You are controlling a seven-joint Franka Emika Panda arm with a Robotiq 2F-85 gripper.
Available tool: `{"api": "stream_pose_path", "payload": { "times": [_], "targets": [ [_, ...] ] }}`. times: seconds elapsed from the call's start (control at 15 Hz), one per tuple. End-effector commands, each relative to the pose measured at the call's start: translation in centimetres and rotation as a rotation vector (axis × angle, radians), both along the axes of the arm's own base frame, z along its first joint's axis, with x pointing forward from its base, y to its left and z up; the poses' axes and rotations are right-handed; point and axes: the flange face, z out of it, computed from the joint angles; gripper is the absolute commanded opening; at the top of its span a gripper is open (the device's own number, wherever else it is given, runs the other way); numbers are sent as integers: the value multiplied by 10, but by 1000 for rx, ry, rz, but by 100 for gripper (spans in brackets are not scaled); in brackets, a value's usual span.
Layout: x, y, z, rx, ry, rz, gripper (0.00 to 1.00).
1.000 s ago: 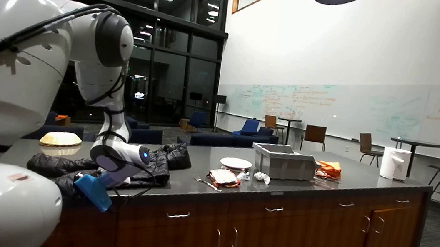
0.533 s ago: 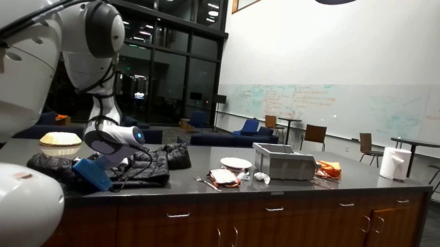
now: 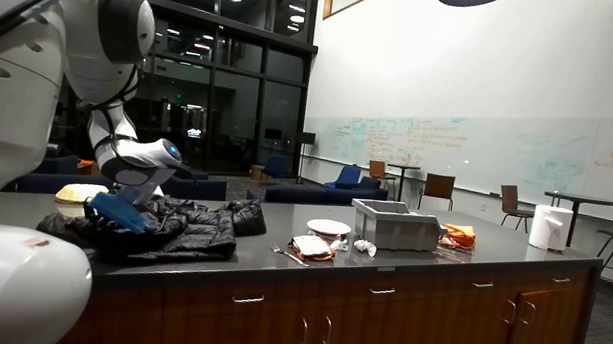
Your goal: Move the jacket slightly to the right
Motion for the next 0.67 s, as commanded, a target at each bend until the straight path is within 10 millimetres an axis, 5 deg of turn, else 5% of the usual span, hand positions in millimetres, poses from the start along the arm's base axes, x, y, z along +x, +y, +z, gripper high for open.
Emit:
{"api": "stream_pose_path", "payload": {
  "times": [0.0,0.2,0.6],
  "targets": [
    [-21,18,-22,-128,20,60,1],
    [-17,14,-46,-220,51,58,1],
    [26,-10,-36,-320,3,-20,1]
  ]
}}
